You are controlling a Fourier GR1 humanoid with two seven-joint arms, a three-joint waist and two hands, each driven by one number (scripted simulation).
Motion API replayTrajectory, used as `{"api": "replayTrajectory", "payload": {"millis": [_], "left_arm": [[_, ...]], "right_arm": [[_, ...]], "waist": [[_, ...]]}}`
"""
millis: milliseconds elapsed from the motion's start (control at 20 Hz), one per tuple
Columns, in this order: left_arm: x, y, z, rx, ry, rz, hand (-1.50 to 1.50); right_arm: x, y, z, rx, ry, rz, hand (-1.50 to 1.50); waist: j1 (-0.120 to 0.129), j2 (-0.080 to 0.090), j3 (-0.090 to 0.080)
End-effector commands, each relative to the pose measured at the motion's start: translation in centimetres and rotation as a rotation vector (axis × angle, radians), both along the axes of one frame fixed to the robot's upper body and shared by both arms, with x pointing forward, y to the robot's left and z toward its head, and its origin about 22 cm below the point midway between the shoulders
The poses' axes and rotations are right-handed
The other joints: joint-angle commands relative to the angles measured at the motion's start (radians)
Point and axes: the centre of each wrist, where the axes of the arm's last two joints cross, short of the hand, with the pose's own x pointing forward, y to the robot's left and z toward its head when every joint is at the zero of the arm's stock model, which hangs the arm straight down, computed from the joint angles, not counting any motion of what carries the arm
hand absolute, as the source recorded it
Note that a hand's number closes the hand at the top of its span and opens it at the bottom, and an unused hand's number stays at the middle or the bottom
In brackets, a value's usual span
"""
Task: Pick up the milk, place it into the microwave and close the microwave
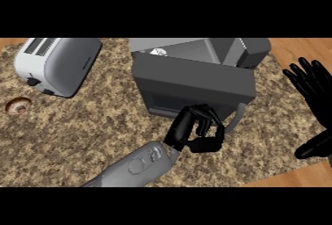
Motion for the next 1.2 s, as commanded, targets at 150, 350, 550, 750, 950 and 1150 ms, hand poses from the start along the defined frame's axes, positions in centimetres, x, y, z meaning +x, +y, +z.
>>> {"api": "replayTrajectory", "payload": {"millis": [150, 350, 550, 750, 950, 1150], "left_arm": [[3.3, -0.2, 2.5, -0.051, 0.021, 0.117, 1.50], [4.5, 0.3, 3.5, -0.163, 0.011, 0.178, 1.50], [5.9, 0.4, 4.7, -0.207, 0.000, 0.219, 1.50], [6.9, 0.7, 4.8, -0.229, 0.008, 0.226, 1.50], [7.1, 0.9, 4.5, -0.243, -0.011, 0.243, 1.50], [7.3, 0.9, 4.8, -0.266, -0.020, 0.243, 1.50]], "right_arm": [[0.5, 0.7, 1.5, 0.052, -0.027, 0.092, -1.50], [0.7, 0.8, 2.8, 0.044, -0.046, 0.123, -1.50], [0.5, 0.4, 2.8, 0.043, -0.021, 0.127, -1.50], [1.1, 0.4, 4.6, 0.038, -0.056, 0.146, -1.50], [1.2, 0.5, 5.1, 0.043, -0.060, 0.164, -1.50], [1.4, 0.4, 6.0, 0.052, -0.083, 0.174, -1.50]], "waist": [[-0.058, 0.017, 0.000], [-0.070, 0.027, -0.005], [-0.089, 0.035, -0.001], [-0.098, 0.045, -0.002], [-0.101, 0.049, 0.000], [-0.113, 0.052, 0.001]]}}
